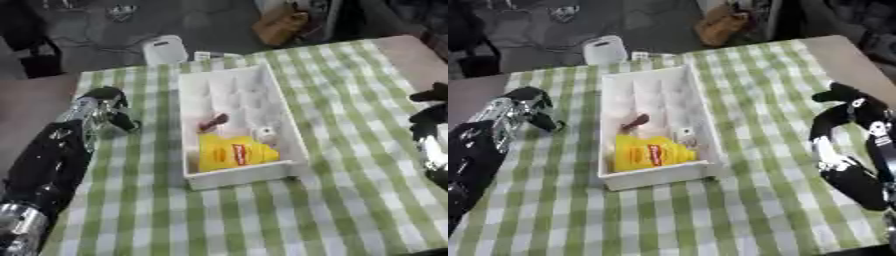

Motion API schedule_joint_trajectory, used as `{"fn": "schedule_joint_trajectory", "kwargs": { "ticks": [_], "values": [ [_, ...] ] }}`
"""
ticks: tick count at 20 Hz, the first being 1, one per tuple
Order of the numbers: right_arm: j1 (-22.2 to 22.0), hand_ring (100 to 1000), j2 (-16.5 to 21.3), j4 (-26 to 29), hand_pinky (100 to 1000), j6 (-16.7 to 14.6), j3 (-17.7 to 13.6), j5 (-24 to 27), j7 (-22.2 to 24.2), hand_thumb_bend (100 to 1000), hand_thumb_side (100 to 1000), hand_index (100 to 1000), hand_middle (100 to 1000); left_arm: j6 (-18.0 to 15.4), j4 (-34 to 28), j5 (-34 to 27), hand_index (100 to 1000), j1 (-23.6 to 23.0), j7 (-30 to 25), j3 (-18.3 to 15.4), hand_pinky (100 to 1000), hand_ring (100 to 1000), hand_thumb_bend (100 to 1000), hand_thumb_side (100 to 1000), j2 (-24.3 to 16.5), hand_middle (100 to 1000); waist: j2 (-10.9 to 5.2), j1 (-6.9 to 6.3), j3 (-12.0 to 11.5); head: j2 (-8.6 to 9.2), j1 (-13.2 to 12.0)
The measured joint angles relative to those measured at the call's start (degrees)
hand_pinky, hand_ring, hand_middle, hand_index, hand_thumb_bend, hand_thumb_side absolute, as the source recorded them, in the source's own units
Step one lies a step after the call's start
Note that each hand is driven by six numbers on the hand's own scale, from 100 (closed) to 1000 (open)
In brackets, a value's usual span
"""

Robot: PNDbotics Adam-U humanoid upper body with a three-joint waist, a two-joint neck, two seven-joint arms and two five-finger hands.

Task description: Pick up objects on the table and place them in the box.

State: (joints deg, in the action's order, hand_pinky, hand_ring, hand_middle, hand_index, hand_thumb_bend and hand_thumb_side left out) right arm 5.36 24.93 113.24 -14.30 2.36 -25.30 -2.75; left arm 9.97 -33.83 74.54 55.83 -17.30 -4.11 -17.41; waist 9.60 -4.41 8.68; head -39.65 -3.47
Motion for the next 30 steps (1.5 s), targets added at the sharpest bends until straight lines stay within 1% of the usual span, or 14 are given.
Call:
{"fn": "schedule_joint_trajectory", "kwargs": {
  "ticks": [1,2,3,5,6,7,8,9,10,13,14,17,21,30],
  "values": [
    [0.0,602,-0.01,0.0,555,-0.01,0.0,-0.02,-0.01,100,539,946,727,0.01,0.08,-0.05,781,0.0,0.01,0.0,799,773,436,304,0.12,639,0.0,0.0,0.0,0.0,0.01],
    [0.0,602,-0.01,0.0,554,-0.01,0.0,-0.03,-0.01,100,541,946,727,0.04,0.13,-0.1,758,0.0,0.04,0.0,790,744,417,246,0.19,570,0.0,0.0,0.02,0.01,0.01],
    [0.0,602,-0.02,0.0,554,-0.01,0.0,-0.03,-0.01,100,541,946,727,0.07,0.13,-0.16,758,0.02,0.07,0.0,790,744,417,246,0.29,570,0.0,0.0,0.02,0.01,0.02],
    [0.01,602,-0.04,0.0,554,-0.01,0.0,-0.04,-0.01,100,544,946,728,0.15,0.14,-0.37,738,0.04,0.12,0.0,782,719,398,181,0.35,531,0.0,0.0,0.02,0.02,0.05],
    [0.01,602,-0.04,0.0,554,-0.01,0.0,-0.04,-0.01,100,547,946,728,0.24,0.14,-0.43,682,0.04,0.09,0.0,769,691,358,100,0.38,485,0.0,0.0,0.03,0.02,0.08],
    [0.01,602,-0.04,0.0,554,-0.01,0.0,-0.04,-0.01,100,547,946,728,0.45,0.15,-0.44,682,0.04,0.13,0.0,769,691,358,100,0.39,485,0.0,0.0,0.03,0.04,0.11],
    [0.01,602,-0.05,0.0,554,-0.01,0.0,-0.04,-0.01,100,547,946,728,0.69,0.16,-0.44,608,0.04,0.2,0.0,761,661,315,100,0.39,445,0.0,0.0,0.03,0.15,0.17],
    [0.01,602,-0.05,0.0,554,-0.01,0.0,-0.04,-0.01,100,547,946,728,0.91,0.19,-0.44,608,0.04,0.35,0.0,761,661,315,100,0.39,445,0.0,0.0,0.03,0.21,0.25],
    [0.02,602,-0.06,0.0,554,-0.01,0.0,-0.04,-0.01,100,546,946,728,1.09,0.21,-0.46,551,0.04,0.44,0.0,755,633,258,100,0.39,395,0.0,0.0,0.03,0.32,0.29],
    [0.02,602,-0.12,0.0,554,-0.01,0.0,-0.04,-0.01,100,545,946,728,1.55,0.28,-0.88,529,0.02,0.56,0.0,751,624,214,100,0.39,373,0.0,0.0,0.01,0.42,0.4],
    [0.03,603,-0.13,0.0,554,-0.01,0.0,-0.04,-0.01,100,544,946,728,1.65,0.35,-1.15,502,0.02,0.62,-0.01,742,612,157,100,0.39,346,0.0,0.0,0.0,0.43,0.45],
    [0.03,603,-0.13,0.0,554,-0.02,0.0,-0.04,-0.02,100,544,946,728,1.73,0.32,-2.64,502,0.02,0.59,-0.02,742,612,157,100,0.39,346,0.0,0.0,0.0,0.43,0.51],
    [0.03,603,-0.13,0.0,555,-0.02,0.0,-0.04,-0.02,100,541,946,729,1.34,-0.8,-4.57,495,0.18,0.35,0.0,735,606,100,100,0.37,338,0.0,0.0,0.0,0.43,0.54],
    [0.0,603,-0.13,0.0,555,0.07,0.0,0.05,0.13,100,538,946,729,-3.89,-12.98,-6.96,490,3.8,-2.82,2.51,741,608,100,100,-0.63,339,-0.05,0.0,0.16,0.42,0.53]
  ]
}}
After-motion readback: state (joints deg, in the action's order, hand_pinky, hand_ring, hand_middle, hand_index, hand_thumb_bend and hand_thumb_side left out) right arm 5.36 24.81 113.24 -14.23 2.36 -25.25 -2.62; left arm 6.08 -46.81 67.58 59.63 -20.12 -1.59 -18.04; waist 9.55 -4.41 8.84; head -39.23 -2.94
